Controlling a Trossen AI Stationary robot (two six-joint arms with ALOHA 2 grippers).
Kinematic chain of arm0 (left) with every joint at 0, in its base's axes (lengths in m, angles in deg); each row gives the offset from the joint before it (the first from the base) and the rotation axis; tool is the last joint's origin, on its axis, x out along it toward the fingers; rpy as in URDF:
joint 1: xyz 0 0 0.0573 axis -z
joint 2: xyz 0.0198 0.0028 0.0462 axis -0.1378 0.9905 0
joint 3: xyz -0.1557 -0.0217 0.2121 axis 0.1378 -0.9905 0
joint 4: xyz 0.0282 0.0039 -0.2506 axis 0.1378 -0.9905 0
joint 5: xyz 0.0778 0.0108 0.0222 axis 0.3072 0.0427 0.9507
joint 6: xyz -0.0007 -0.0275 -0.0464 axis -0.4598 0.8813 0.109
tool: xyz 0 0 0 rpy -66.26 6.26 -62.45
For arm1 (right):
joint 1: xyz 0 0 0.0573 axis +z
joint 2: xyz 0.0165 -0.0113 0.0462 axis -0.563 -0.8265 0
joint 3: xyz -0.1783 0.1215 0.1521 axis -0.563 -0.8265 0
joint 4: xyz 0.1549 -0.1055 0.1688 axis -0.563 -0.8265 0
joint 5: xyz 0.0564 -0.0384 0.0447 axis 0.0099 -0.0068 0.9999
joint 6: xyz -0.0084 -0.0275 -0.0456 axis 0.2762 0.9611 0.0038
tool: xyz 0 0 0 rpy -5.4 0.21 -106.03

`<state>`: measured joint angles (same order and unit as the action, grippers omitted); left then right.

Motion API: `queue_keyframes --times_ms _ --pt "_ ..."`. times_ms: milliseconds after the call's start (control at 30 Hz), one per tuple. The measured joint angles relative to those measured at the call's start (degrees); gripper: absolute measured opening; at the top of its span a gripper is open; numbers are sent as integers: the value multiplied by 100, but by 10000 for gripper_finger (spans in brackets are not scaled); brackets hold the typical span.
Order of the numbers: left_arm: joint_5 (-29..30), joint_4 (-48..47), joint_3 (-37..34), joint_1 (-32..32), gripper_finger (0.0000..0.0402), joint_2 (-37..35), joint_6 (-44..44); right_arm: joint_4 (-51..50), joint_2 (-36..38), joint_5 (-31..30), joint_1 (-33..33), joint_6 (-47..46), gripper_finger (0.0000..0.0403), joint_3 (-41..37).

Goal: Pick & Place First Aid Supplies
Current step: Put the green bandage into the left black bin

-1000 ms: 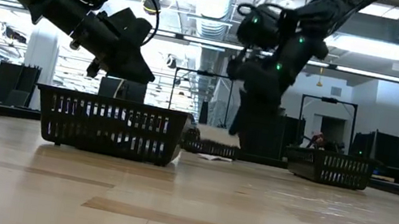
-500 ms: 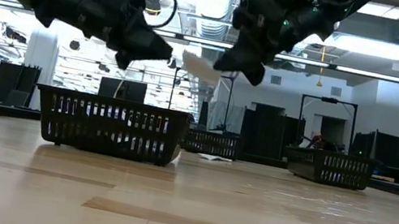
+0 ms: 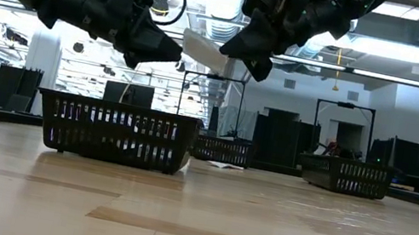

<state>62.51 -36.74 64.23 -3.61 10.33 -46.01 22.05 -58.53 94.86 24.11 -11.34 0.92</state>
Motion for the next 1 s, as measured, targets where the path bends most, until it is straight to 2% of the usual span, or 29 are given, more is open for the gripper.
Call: queue_keyframes --times_ms 233,533,700,900,1000 --pt "-444 33 0 0 149 0 -521 4 2 120 39 -13 0 4" --pt "-802 529 2 5 126 0 -905 5 2 129 39 -13 0 9" --pt "-810 517 2 28 92 2 -896 7 4 129 39 -13 0 9" --pt "-859 516 2 28 11 2 -880 9 4 127 39 -11 1 9" --pt "-857 515 2 28 8 2 -864 9 4 118 39 -13 1 9"
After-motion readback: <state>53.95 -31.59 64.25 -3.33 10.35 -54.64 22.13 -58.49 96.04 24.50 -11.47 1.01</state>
